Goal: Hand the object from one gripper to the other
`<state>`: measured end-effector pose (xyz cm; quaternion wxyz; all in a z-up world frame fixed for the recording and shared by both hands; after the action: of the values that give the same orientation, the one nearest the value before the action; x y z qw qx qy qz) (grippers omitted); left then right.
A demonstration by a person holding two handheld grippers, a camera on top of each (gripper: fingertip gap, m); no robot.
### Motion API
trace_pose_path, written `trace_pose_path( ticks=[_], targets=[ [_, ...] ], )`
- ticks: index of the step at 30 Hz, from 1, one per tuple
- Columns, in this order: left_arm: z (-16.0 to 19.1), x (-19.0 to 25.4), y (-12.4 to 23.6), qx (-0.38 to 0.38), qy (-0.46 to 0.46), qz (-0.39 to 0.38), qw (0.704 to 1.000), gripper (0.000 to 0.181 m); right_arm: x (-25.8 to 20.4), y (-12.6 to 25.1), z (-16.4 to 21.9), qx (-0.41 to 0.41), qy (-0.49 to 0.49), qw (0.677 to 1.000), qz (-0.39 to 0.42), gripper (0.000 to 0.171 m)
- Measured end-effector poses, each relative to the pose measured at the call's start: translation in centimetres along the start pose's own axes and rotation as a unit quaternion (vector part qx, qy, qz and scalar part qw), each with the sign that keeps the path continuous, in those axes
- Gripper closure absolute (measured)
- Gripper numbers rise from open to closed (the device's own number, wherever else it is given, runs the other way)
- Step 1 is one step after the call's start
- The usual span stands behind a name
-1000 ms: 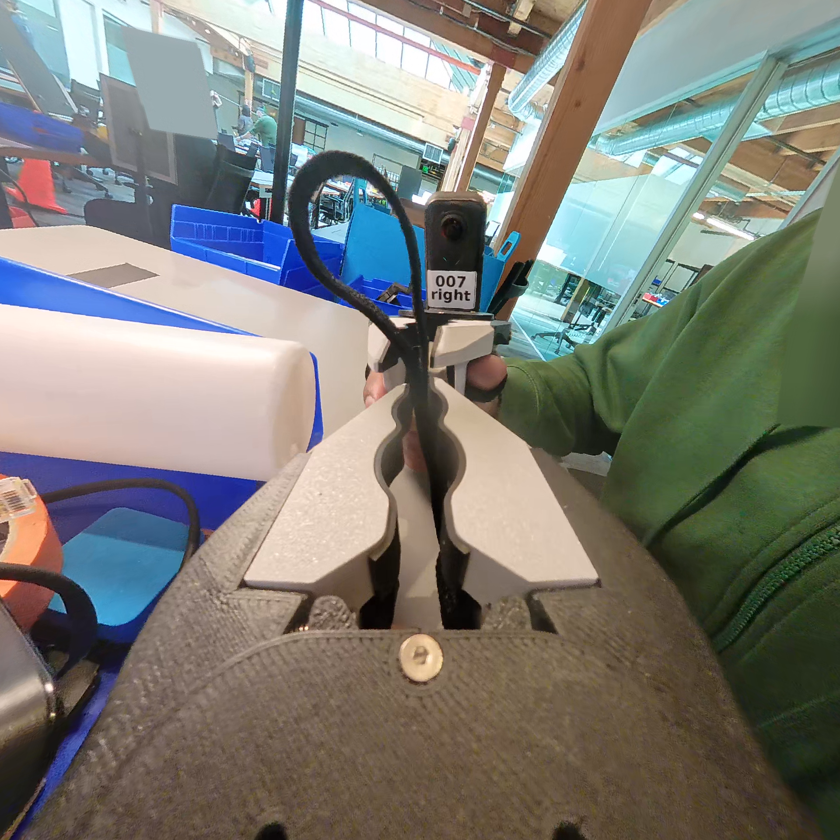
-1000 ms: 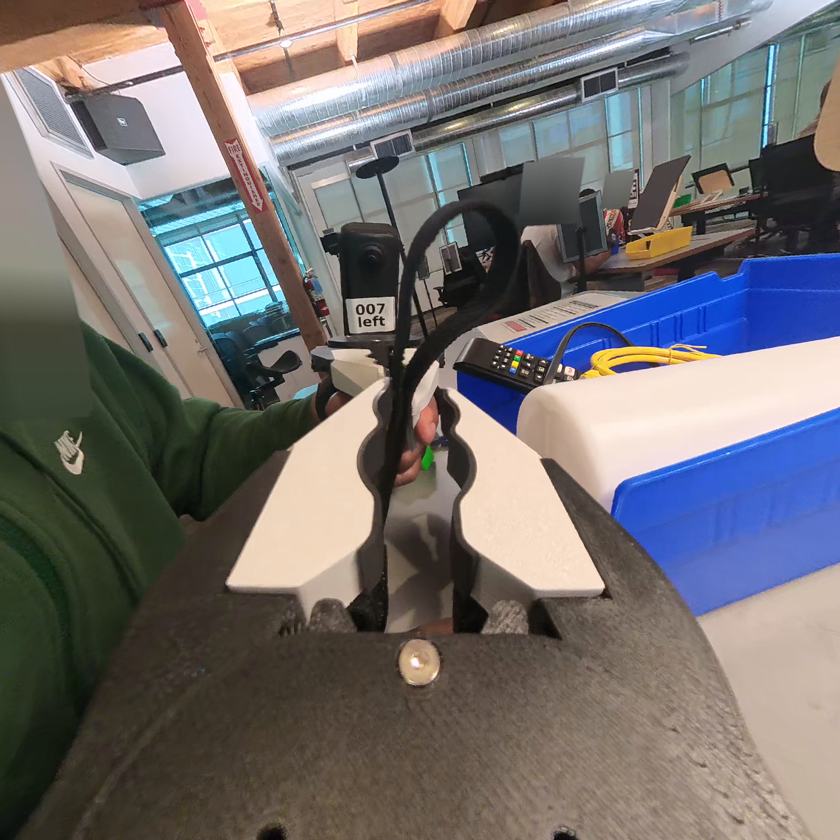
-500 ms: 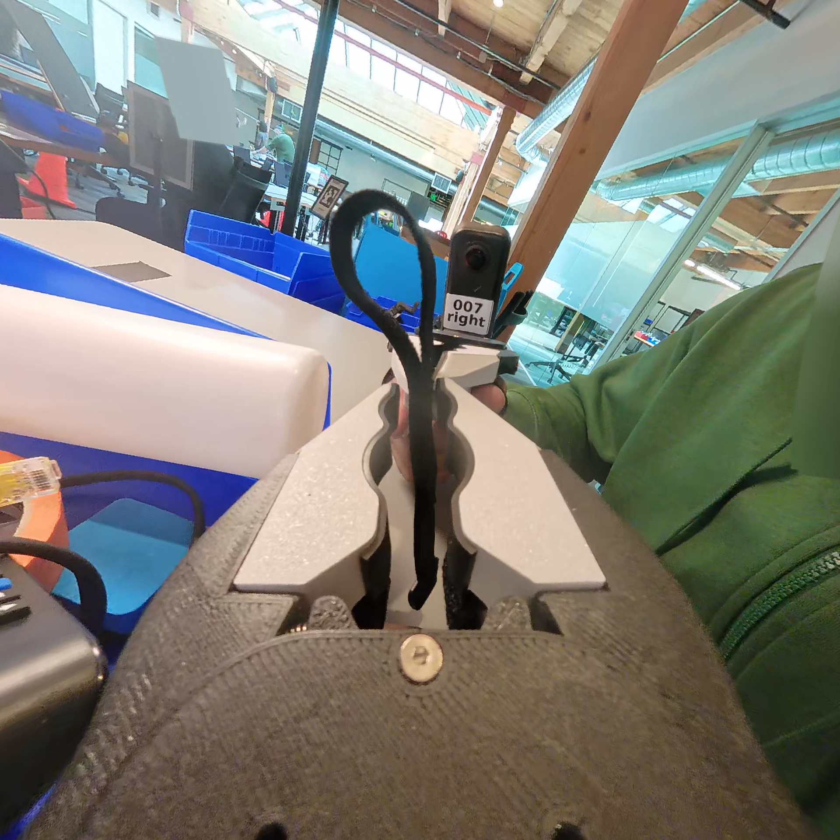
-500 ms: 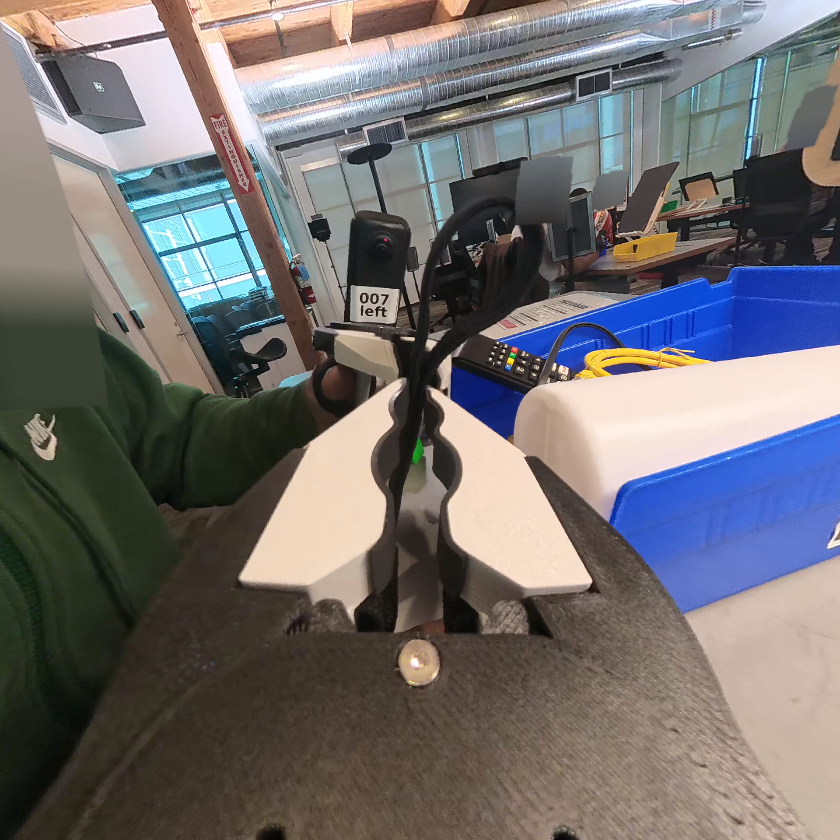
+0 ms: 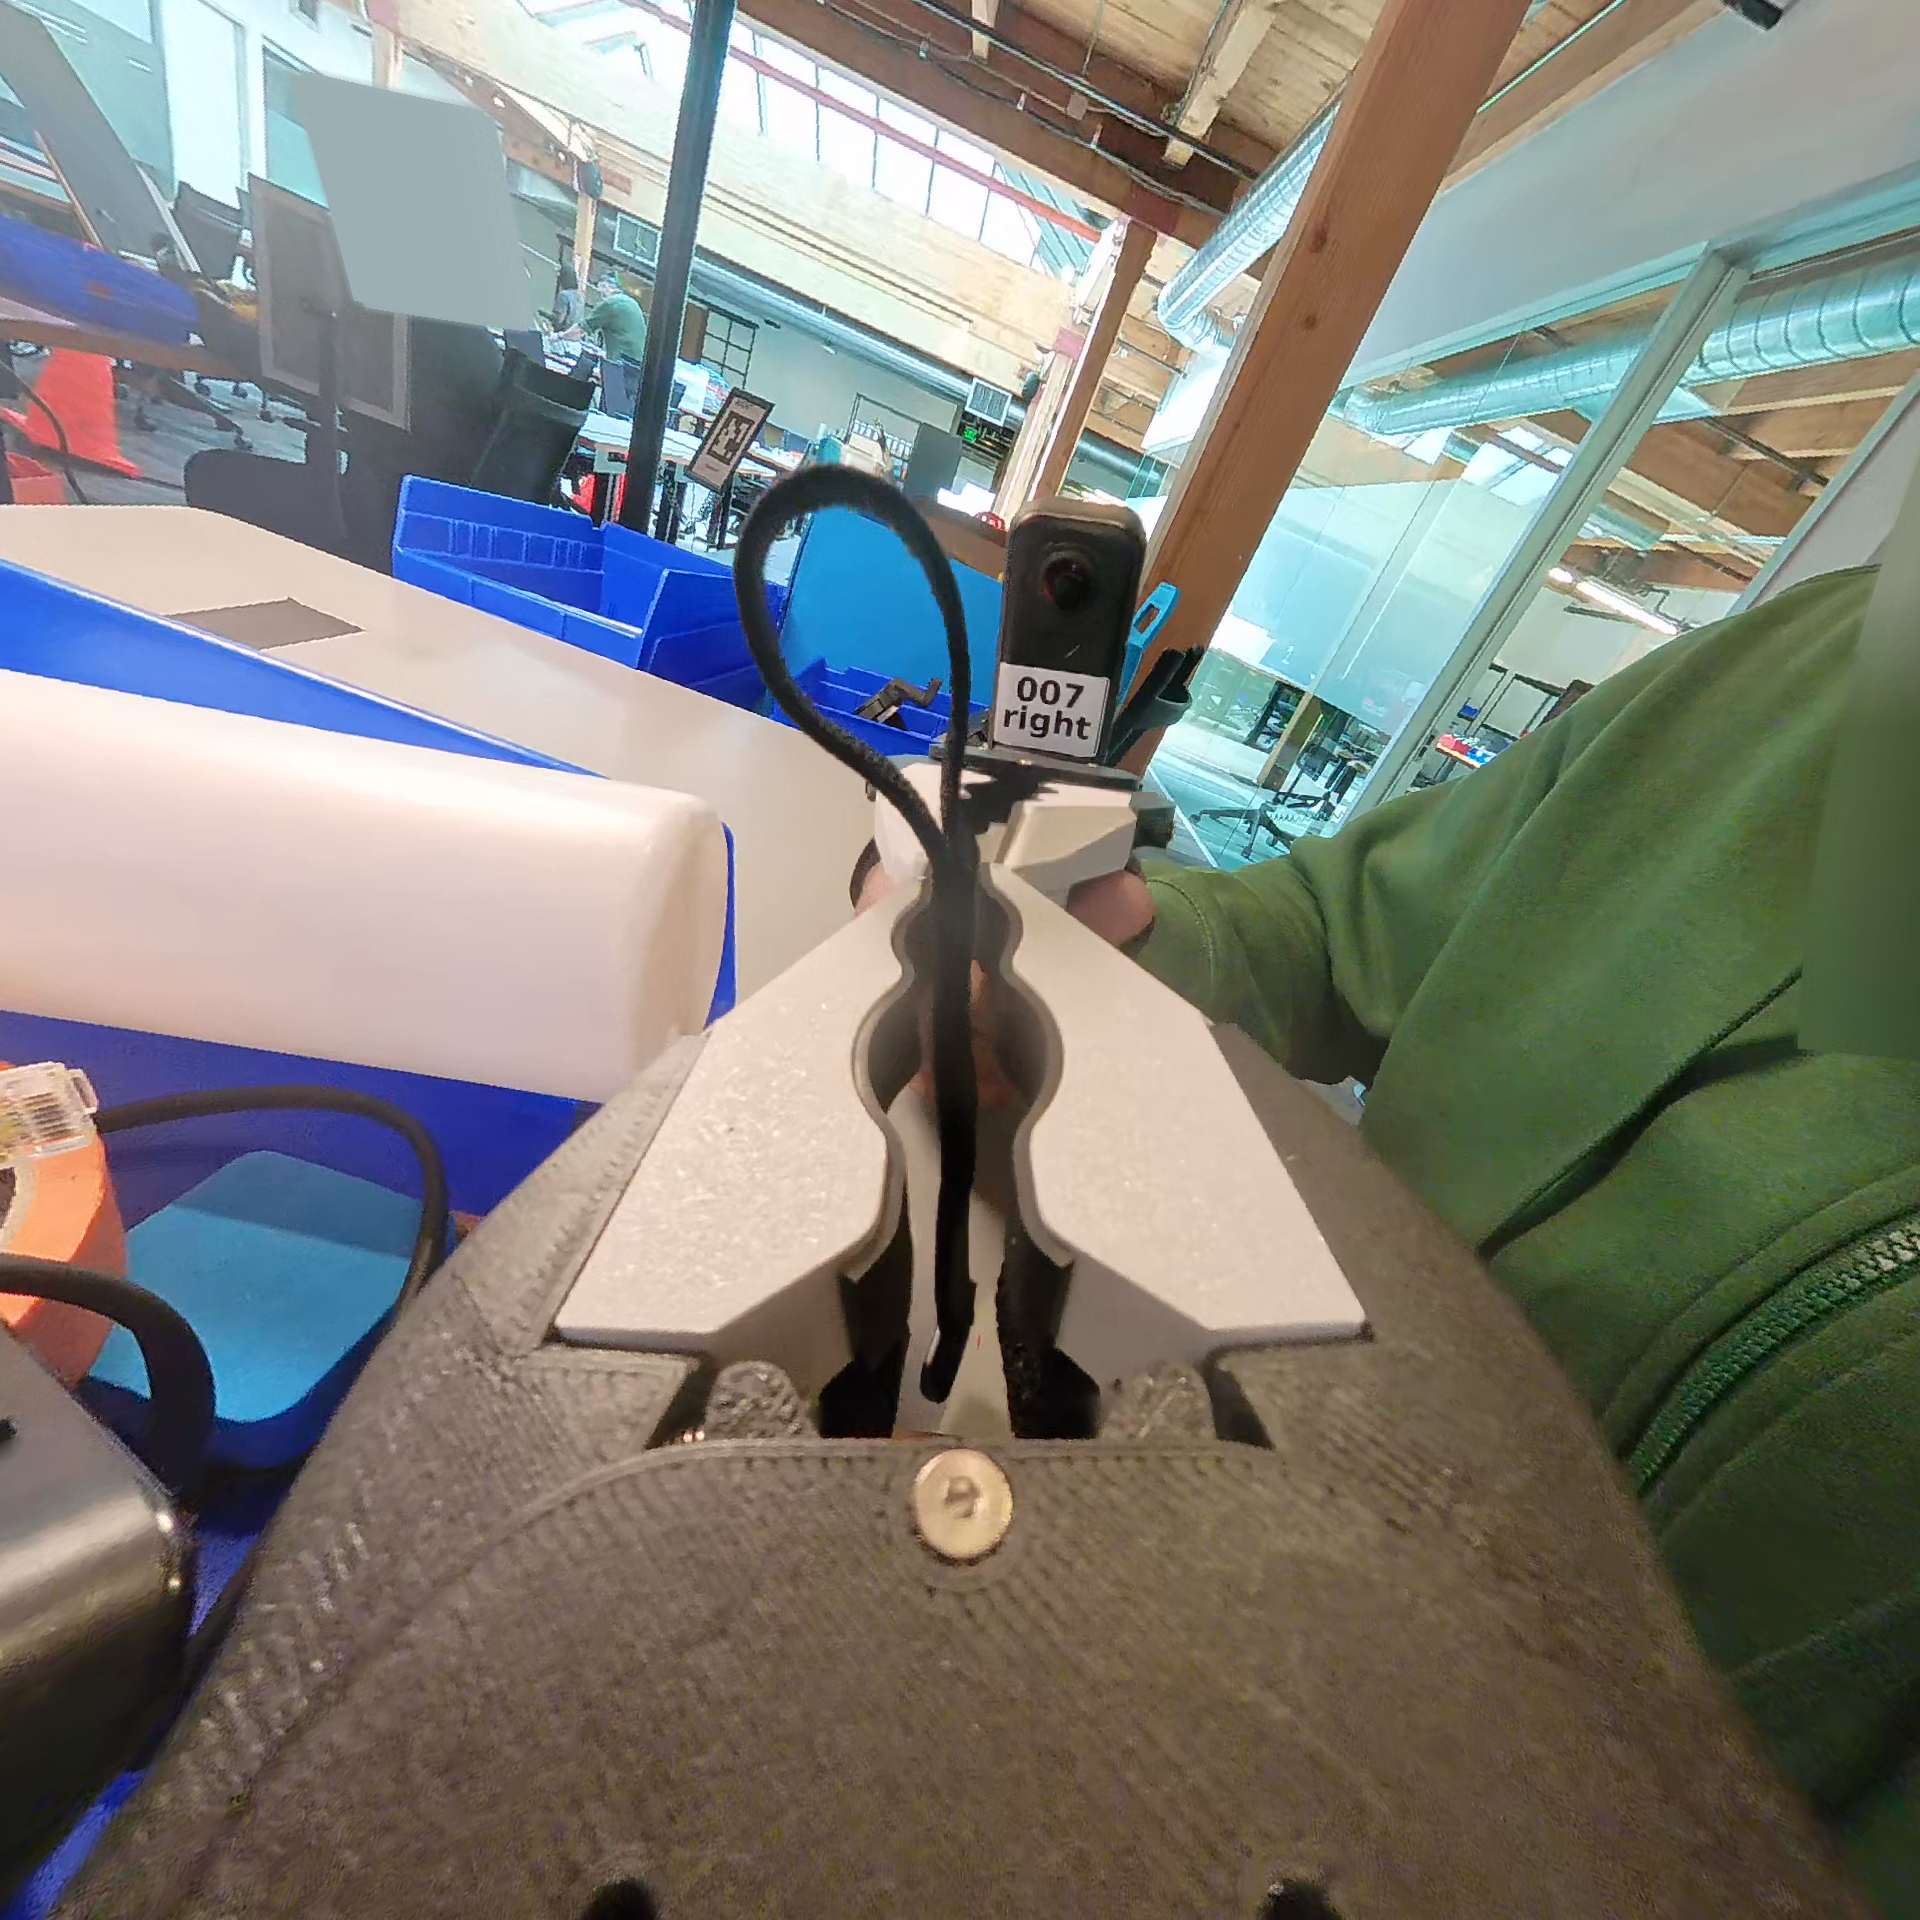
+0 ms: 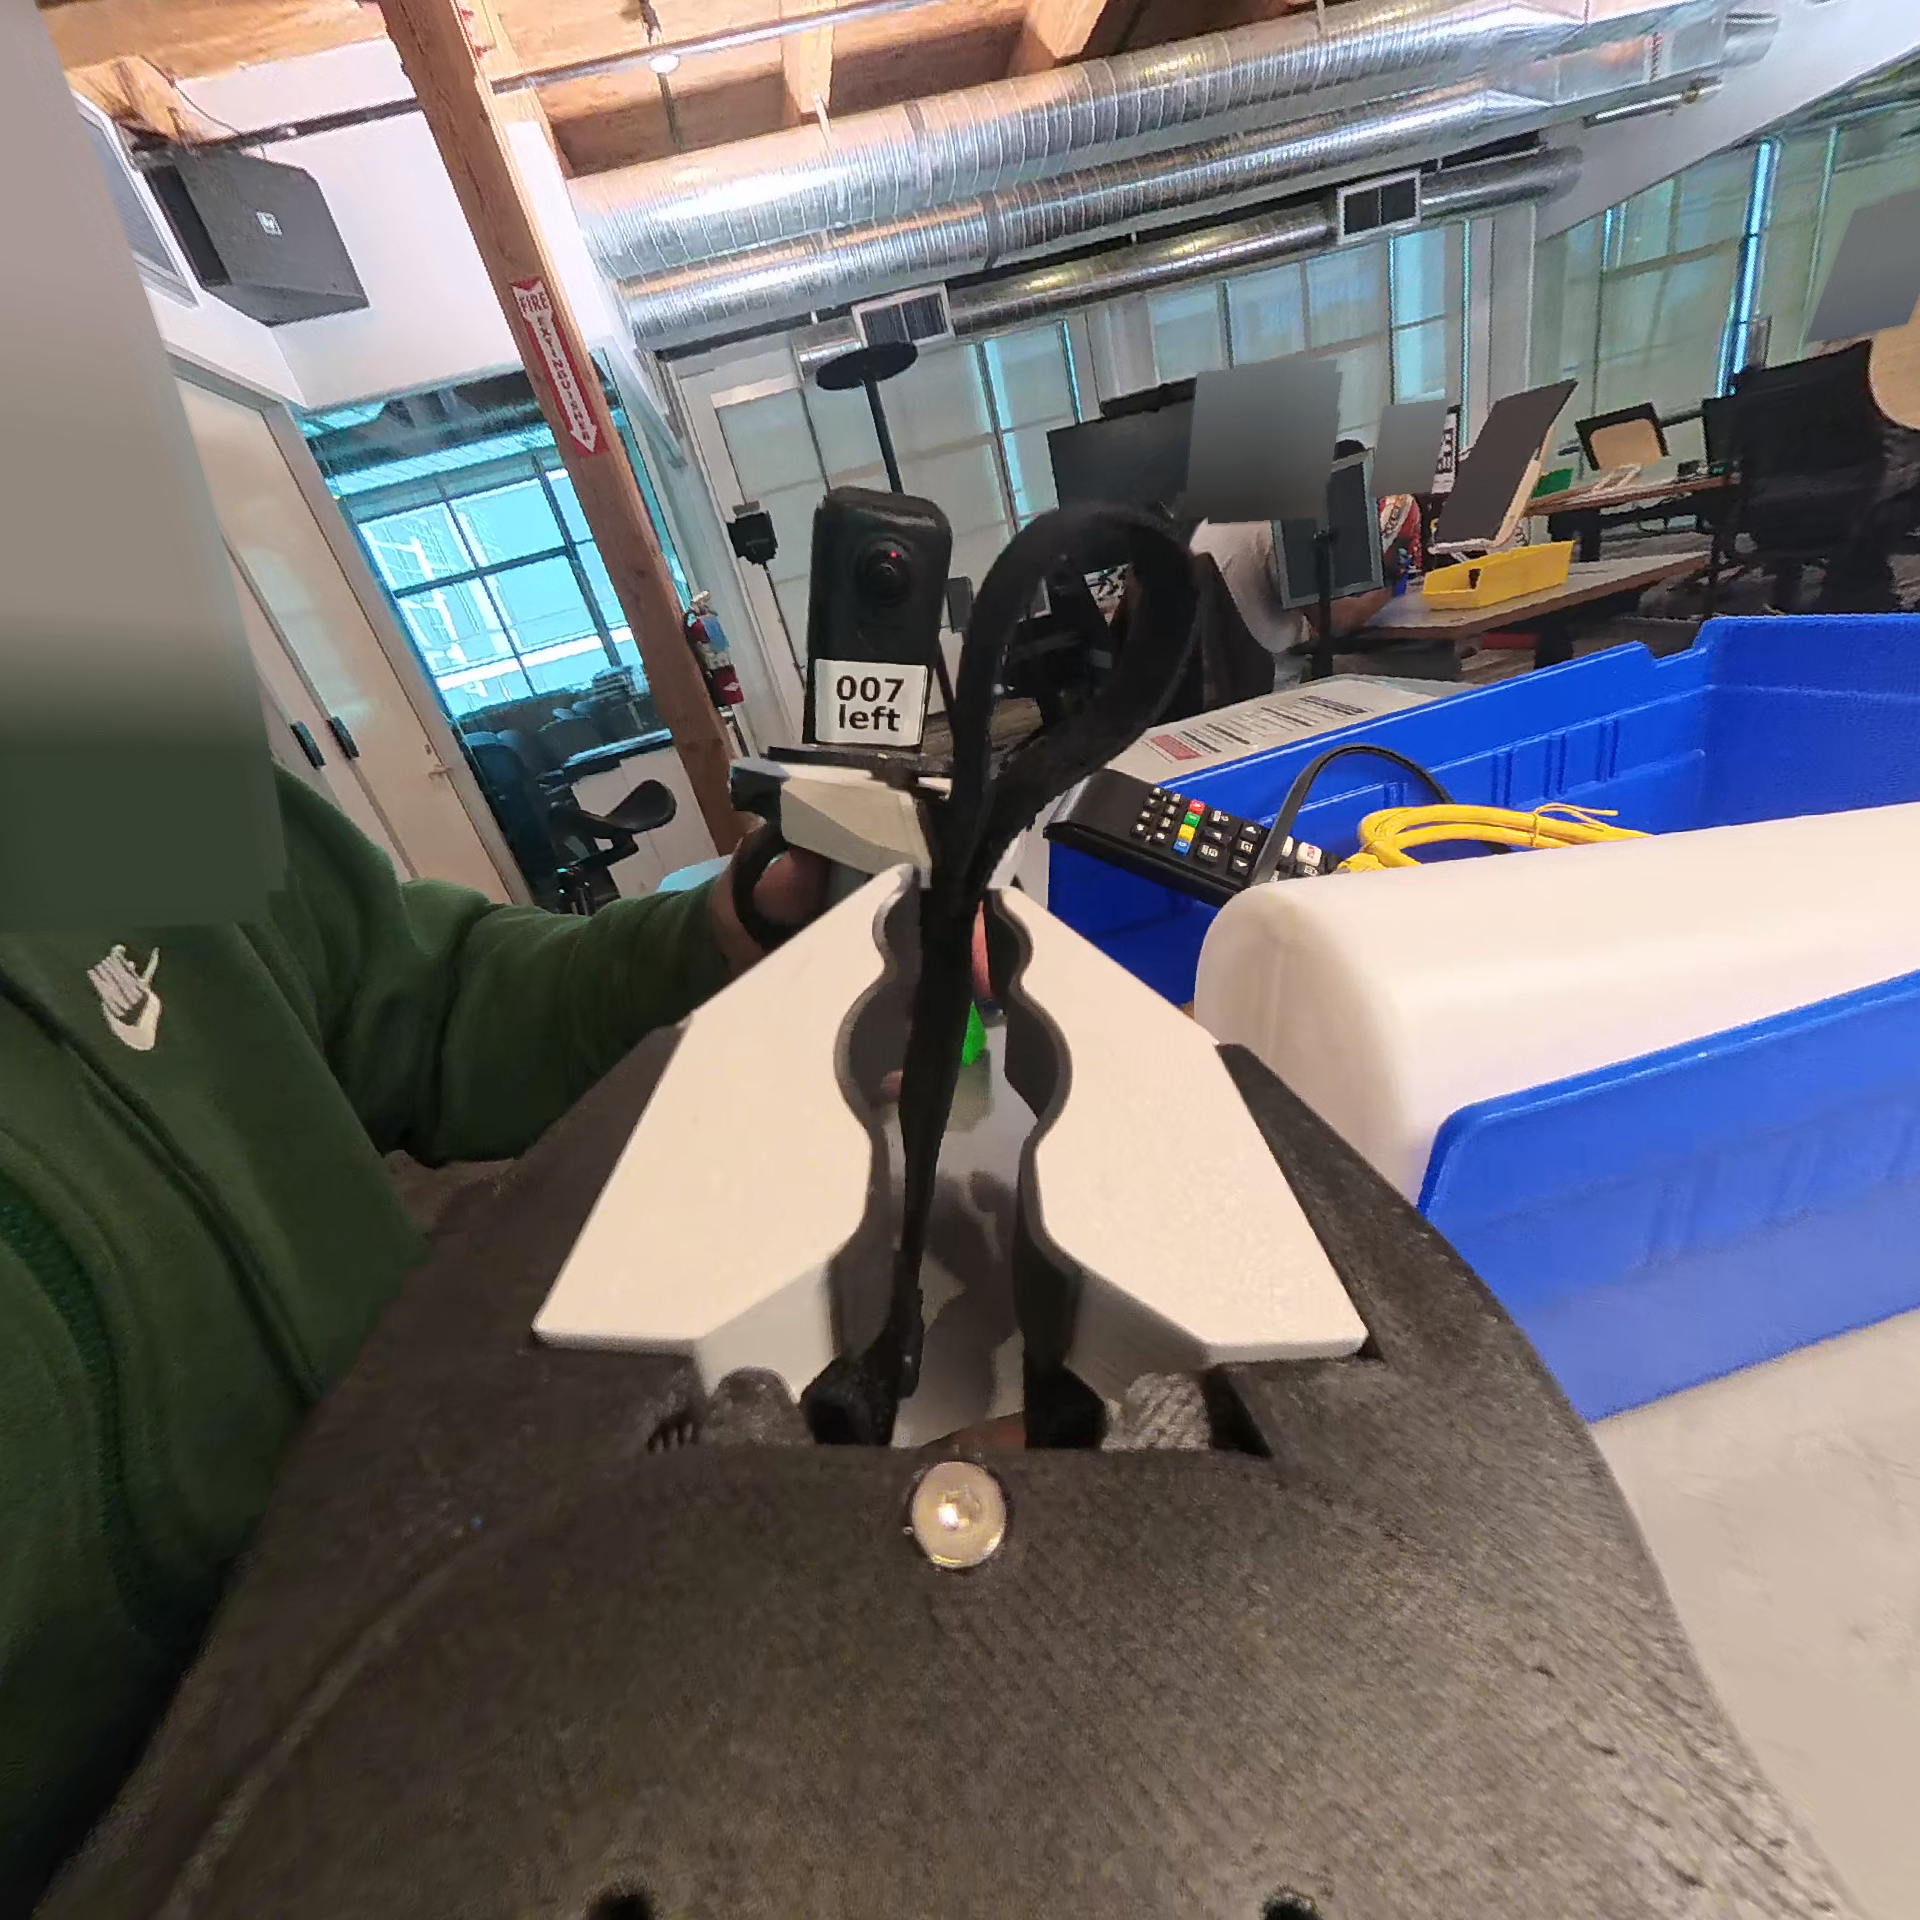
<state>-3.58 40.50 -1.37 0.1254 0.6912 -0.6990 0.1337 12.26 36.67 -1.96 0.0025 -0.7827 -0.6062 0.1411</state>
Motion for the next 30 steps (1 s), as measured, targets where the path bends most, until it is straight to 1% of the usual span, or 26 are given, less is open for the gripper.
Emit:
trace_pose_path(
  ticks=[6, 8, 10, 12, 16, 20, 27, 30],
  targets=[
    [0.19, 0.02, -0.12, -0.007, 0.0, 0.004, 1.0, 0.175, 0.3, 0.13, -0.06, 0.011, -0.03, 0.999, -0.007, 0.154],
    [0.29, -0.01, -0.15, -0.008, 0.001, 0.004, 1.0, 0.175, 0.34, 0.11, 0.0, 0.011, -0.033, 0.999, -0.006, 0.155],
    [0.32, -0.06, -0.15, -0.011, 0.004, 0.006, 1.0, 0.175, 0.33, 0.13, -0.03, 0.01, -0.031, 0.999, -0.004, 0.162],
    [0.35, -0.1, -0.17, -0.011, 0.005, 0.005, 1.0, 0.175, 0.25, 0.12, -0.05, 0.007, -0.022, 1.0, -0.001, 0.164],
    [0.19, -0.27, -0.09, -0.009, 0.011, -0.002, 1.0, 0.171, 0.12, 0.08, -0.12, 0.005, -0.013, 1.0, 0.002, 0.165],
    [-0.27, -0.43, 0.22, 0.019, 0.029, -0.002, 0.999, 0.165, 0.05, -0.03, 0.0, -0.001, -0.011, 1.0, 0.0, 0.165],
    [-0.15, -0.1, 0.11, 0.016, 0.017, 0.006, 1.0, 0.174, -0.07, -0.08, 0.03, -0.003, -0.005, 1.0, -0.001, 0.164],
    [-0.19, -0.06, 0.12, 0.017, 0.01, 0.002, 1.0, 0.175, -0.06, -0.09, 0.04, -0.001, -0.004, 1.0, 0.001, 0.16]
  ],
)
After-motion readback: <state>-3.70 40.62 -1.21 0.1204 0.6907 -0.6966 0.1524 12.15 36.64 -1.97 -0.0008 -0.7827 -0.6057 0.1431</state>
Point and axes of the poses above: each gripper's, where its closed fingertips meet, y back along the fingers, z out of its underside, x = y × z across the jaws, the point moved 9 cm from there along y, back along the fingers, and after that the axes turned 8 degrees about -z, right-handed, at the moved point
